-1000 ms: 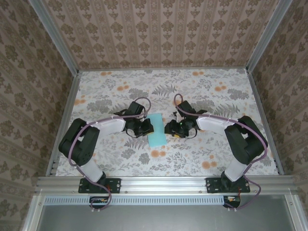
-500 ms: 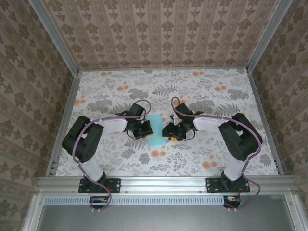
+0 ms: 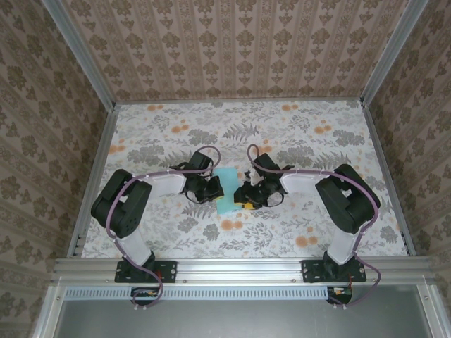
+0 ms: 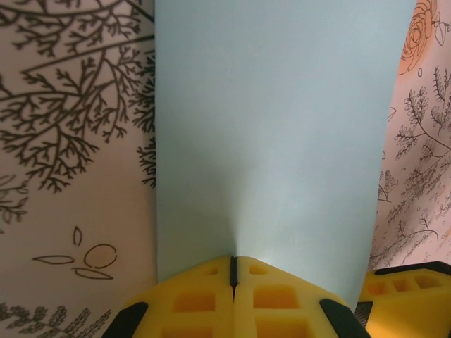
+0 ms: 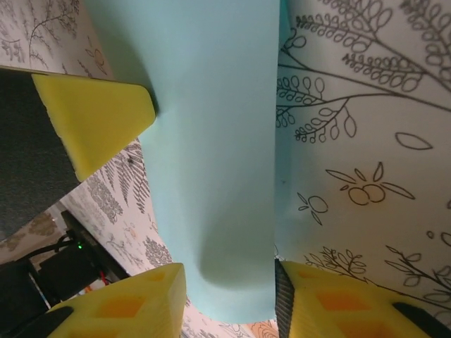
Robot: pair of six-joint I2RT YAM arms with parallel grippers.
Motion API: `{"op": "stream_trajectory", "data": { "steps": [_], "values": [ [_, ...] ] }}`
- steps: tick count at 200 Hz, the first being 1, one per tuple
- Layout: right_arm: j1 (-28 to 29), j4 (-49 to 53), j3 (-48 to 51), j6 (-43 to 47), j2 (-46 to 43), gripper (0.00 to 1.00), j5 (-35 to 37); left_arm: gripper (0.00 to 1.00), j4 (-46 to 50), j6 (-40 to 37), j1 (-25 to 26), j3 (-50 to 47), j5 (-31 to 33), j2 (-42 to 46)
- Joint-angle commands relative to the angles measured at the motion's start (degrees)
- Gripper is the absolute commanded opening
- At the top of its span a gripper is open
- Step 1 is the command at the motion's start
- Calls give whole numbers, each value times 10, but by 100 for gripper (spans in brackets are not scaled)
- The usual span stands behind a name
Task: Fold a paper plane with a square sheet of paper (pick it up from the middle)
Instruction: Third fold the triangle at the center of the table.
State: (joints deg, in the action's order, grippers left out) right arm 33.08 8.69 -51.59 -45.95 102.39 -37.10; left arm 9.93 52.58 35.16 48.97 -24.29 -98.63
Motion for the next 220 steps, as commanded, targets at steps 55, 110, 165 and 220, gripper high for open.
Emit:
{"op": "stream_trajectory", "data": {
  "steps": [55,110,165,220],
  "values": [
    [1,-162,83,-131,-42,32,-26,1,19,11,1,-17,12,-7],
    [-17,-187,104,-120,-68,35,-5,1,22,11,1,-19,14,-6],
    [-21,-196,115,-123,-61,35,-12,1,25,11,1,-18,15,-3],
    [-16,-157,113,-141,-46,24,-15,1,27,9,1,-5,6,7]
  ]
}}
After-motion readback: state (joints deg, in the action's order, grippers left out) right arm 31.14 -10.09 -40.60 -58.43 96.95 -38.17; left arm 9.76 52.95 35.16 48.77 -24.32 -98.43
